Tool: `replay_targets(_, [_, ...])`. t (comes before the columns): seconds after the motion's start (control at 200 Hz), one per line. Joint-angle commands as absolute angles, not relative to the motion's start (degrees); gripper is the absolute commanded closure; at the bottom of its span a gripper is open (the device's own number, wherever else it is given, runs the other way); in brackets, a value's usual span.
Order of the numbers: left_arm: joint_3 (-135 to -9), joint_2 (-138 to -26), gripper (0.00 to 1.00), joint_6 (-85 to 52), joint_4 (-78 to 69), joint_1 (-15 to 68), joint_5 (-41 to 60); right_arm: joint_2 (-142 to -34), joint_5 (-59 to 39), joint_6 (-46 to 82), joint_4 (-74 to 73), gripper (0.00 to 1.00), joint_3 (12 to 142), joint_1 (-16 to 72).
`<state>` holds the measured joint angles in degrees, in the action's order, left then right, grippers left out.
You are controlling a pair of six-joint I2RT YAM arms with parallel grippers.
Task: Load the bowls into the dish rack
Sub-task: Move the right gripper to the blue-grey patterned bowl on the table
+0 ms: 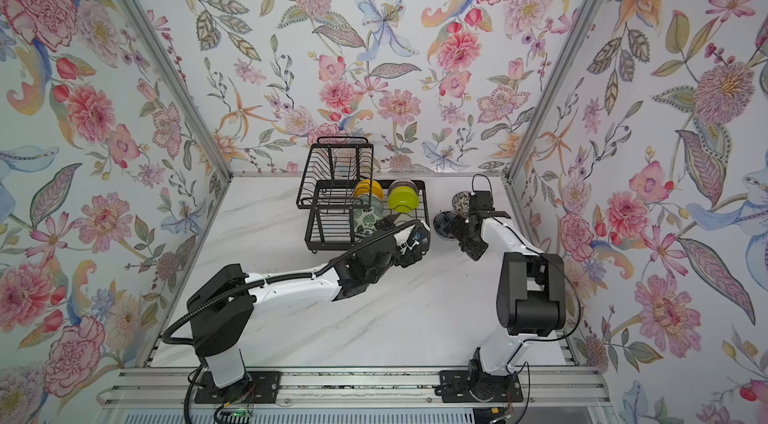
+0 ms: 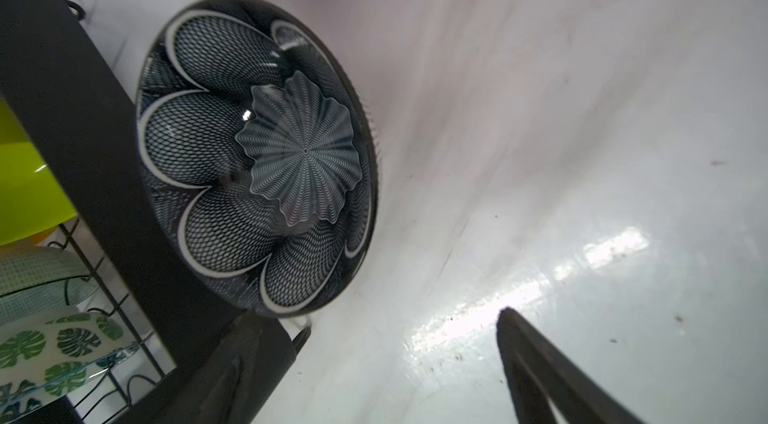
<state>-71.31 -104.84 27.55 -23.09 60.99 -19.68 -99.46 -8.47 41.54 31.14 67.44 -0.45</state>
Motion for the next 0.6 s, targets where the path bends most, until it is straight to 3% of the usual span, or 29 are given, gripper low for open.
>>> replay_targets(0.0, [-73.1,-105.5,0.01,26.2,-22.2,61.5,-18.9,-102.8,-12.0,39.8,30.4,0.12,69.9,-1.0])
replay_targets(0.255, [-71.1,-103.9,0.01,26.0,-21.9,61.1,-17.6,-109.4,-11.3,39.6,30.9,0.3,73.9,-1.7])
replay_targets(0.435, [-68.9,-102.1,0.01,25.6,-21.8,60.6,-17.5,-111.1,-11.2,39.3,31.2,0.35,75.5,-2.6])
replay_targets(0.595, [-67.4,-101.0,0.01,24.6,-20.9,60.3,-17.0,-111.8,-10.9,39.1,31.3,0.46,76.3,-3.6])
